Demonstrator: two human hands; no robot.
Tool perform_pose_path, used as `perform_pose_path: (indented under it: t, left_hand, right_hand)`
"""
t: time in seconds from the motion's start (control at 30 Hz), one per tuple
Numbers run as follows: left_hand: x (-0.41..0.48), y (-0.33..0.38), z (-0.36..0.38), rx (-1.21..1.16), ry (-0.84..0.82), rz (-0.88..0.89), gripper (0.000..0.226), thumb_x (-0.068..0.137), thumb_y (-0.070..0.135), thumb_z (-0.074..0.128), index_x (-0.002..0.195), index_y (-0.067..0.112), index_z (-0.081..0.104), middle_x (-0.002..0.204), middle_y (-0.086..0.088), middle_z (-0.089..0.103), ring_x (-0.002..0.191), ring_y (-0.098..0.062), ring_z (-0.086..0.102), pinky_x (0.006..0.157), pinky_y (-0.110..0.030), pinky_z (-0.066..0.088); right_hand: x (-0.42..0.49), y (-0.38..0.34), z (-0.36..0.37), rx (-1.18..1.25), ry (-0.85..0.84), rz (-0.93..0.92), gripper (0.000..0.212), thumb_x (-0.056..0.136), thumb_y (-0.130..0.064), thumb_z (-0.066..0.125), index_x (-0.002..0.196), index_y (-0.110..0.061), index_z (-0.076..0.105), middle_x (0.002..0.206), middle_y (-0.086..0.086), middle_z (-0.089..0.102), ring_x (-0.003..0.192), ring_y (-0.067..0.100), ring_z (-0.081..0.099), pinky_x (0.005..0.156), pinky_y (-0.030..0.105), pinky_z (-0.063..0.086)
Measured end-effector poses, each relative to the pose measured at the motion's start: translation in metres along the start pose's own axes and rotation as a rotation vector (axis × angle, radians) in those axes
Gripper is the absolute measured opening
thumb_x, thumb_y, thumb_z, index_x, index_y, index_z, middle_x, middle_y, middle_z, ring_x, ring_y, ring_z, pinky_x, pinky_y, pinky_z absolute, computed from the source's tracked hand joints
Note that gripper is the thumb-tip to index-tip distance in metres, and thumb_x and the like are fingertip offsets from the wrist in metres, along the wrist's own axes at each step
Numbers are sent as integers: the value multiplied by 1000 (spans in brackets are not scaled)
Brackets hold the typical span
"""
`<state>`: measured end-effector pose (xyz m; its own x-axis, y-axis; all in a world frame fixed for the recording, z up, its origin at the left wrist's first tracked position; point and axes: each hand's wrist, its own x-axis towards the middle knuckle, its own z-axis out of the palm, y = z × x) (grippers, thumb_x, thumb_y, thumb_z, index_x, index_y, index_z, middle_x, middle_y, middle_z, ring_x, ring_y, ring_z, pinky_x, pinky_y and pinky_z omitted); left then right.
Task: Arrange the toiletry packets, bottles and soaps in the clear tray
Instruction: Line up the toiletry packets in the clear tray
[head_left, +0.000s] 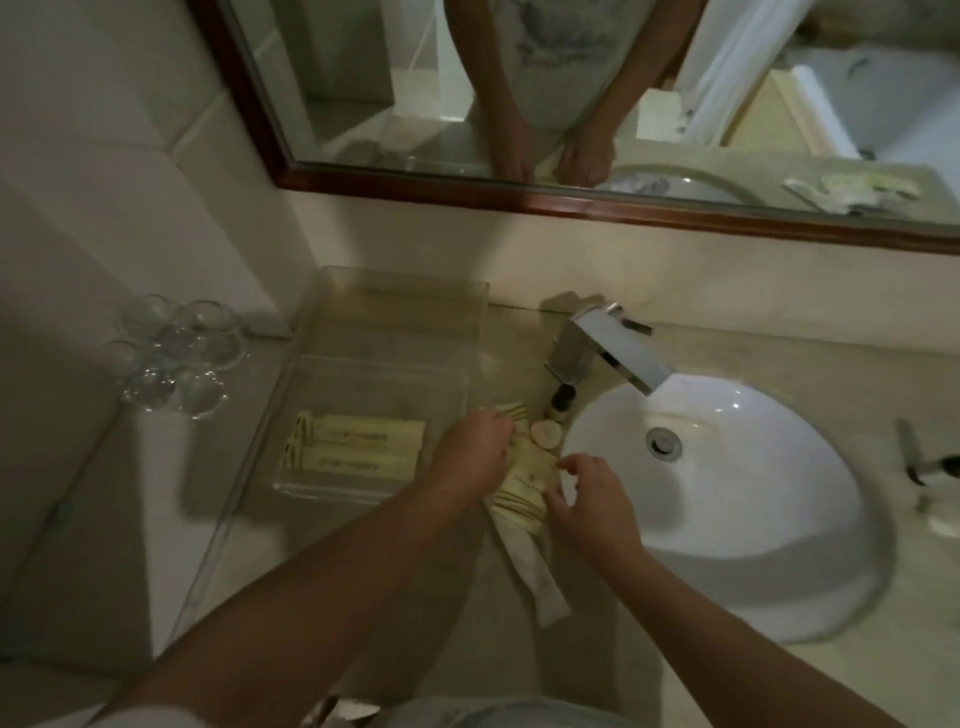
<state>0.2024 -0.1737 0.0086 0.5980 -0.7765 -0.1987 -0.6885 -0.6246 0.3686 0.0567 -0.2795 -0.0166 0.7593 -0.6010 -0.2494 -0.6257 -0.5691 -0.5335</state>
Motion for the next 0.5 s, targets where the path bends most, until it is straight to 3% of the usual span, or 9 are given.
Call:
perform_pose_path:
  t: [0.1,0.2,0.33,0.5]
  left_hand:
    - [23,0,2,178,-32,41,20,86,15,54,105,11,60,110,-10,60,96,-27,58,77,-36,46]
    - [39,-6,8,269,-68,62,35,86,19,56,120,9,51,119,-12,54,106,-29,53,85,-38,44]
    - [49,-5,20,345,-75,32,48,84,20,56,129,7,45,119,-15,56,106,-31,53,84,-39,42]
    - [50,-5,21,312,-20,13,45,84,18,58,127,7,46,117,-14,56,108,-30,52,85,-38,40]
  right_hand:
    - [0,3,1,-18,-90,13,57,79,-45,70,127,-20,52,122,4,54,111,24,55,90,36,50]
    - [3,6,0,-48,-134,10,68,77,-49,70,133,-19,46,126,7,52,113,27,55,91,39,50]
    - [14,6,-1,-107,-208,13,86,74,-53,73,142,-17,36,131,9,47,115,29,56,91,40,50]
    - [21,0,6,-124,-162,56,83,68,-53,76,133,-15,40,123,8,49,108,29,57,87,41,52]
